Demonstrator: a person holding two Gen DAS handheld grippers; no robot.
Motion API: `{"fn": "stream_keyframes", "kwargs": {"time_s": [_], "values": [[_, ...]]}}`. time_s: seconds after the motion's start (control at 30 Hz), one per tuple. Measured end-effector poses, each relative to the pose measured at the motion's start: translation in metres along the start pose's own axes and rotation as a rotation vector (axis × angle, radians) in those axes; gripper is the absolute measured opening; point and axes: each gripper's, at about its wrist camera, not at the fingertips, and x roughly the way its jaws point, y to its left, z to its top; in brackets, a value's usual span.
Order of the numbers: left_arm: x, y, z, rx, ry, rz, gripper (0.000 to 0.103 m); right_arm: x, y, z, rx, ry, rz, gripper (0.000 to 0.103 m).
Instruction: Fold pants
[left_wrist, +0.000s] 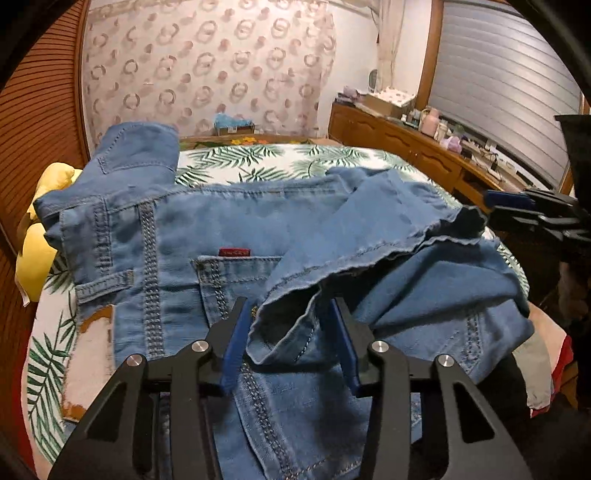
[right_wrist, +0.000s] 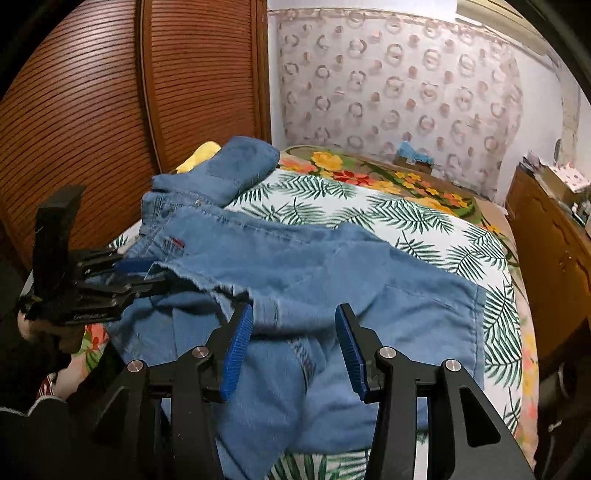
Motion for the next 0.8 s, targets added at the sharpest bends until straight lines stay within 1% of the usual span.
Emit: {"fn": "stream_keyframes", "kwargs": {"time_s": [0.1, 0.17, 0.23, 0.27, 0.4, 0.43, 0.47, 0.57, 0.7, 0.77, 0.8], "values": [[0.003, -0.001, -0.002, 0.006, 0.005, 0.008, 0.045, 0.005, 0.009, -0.004, -0.02, 0.022, -0.005, 0.049], [0.002, -0.001, -0.002, 0.008, -0.003, 0.015, 0.035, 0.01, 0.012, -0.004, -0.032, 0.035, -0.009, 0.049], [0.0, -0.003, -0.001, 0.021, -0.011, 0.011, 0.033, 0.014, 0.016, -0.002, -0.047, 0.037, -0.007, 0.049], [0.0, -0.005, 0.0, 0.031, -0.015, 0.01, 0.031, 0.017, 0.018, -0.001, -0.064, 0.031, -0.017, 0.049], [0.002, -0.005, 0.004, 0.044, -0.016, 0.01, 0.03, 0.028, 0.016, 0.006, -0.105, 0.029, -0.069, 0.049], [0.002, -0.004, 0.004, 0.044, -0.015, 0.011, 0.028, 0.031, 0.015, 0.009, -0.107, 0.025, -0.069, 0.049], [0.003, -0.004, 0.004, 0.044, -0.016, 0.011, 0.023, 0.033, 0.014, 0.009, -0.11, 0.018, -0.066, 0.049], [0.003, -0.004, 0.005, 0.041, -0.022, -0.002, 0.016, 0.04, 0.012, 0.01, -0.124, 0.016, -0.039, 0.049], [0.0, -0.003, 0.006, 0.036, -0.039, -0.017, 0.012, 0.05, 0.004, 0.012, -0.106, 0.015, 0.005, 0.048], [-0.004, -0.004, 0.006, 0.032, -0.053, -0.021, 0.01, 0.052, -0.008, 0.009, -0.078, 0.002, 0.043, 0.027], [-0.006, -0.003, 0.006, 0.031, -0.063, -0.021, 0.01, 0.05, -0.008, 0.008, -0.076, -0.009, 0.049, 0.022]]}}
